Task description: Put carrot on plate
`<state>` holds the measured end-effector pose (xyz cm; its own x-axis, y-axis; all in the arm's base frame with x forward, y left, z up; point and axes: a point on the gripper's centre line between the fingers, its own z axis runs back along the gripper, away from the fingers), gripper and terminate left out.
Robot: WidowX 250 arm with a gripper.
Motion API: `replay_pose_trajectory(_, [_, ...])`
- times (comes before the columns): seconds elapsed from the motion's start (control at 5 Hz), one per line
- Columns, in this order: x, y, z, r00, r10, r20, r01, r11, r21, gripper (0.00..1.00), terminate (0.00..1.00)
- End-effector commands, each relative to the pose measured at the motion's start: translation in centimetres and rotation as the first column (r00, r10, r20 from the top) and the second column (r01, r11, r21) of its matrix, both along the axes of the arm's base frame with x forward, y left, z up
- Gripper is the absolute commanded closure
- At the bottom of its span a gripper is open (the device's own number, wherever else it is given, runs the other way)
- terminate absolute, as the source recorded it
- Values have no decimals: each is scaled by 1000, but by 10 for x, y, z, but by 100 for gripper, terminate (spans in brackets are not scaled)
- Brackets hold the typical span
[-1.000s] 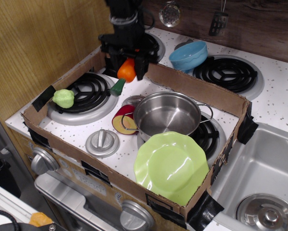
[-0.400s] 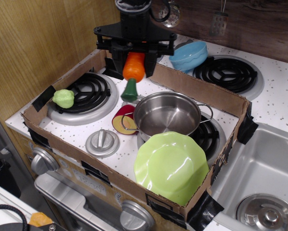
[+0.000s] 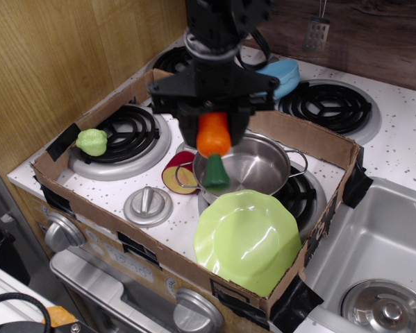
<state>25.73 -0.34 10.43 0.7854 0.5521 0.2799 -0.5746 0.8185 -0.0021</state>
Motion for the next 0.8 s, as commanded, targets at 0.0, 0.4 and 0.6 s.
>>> replay_pose_trajectory(0.0, [-6,-44,-2,996,87,35,-84,993,-81,100,0])
replay_pose_trajectory(0.4, [-7,-66,-26,989,128,69,-117,983,-144,100,0])
replay_pose_trajectory(0.6, [-3,-58,-35,992,96,85,-83,985,-150,100,0])
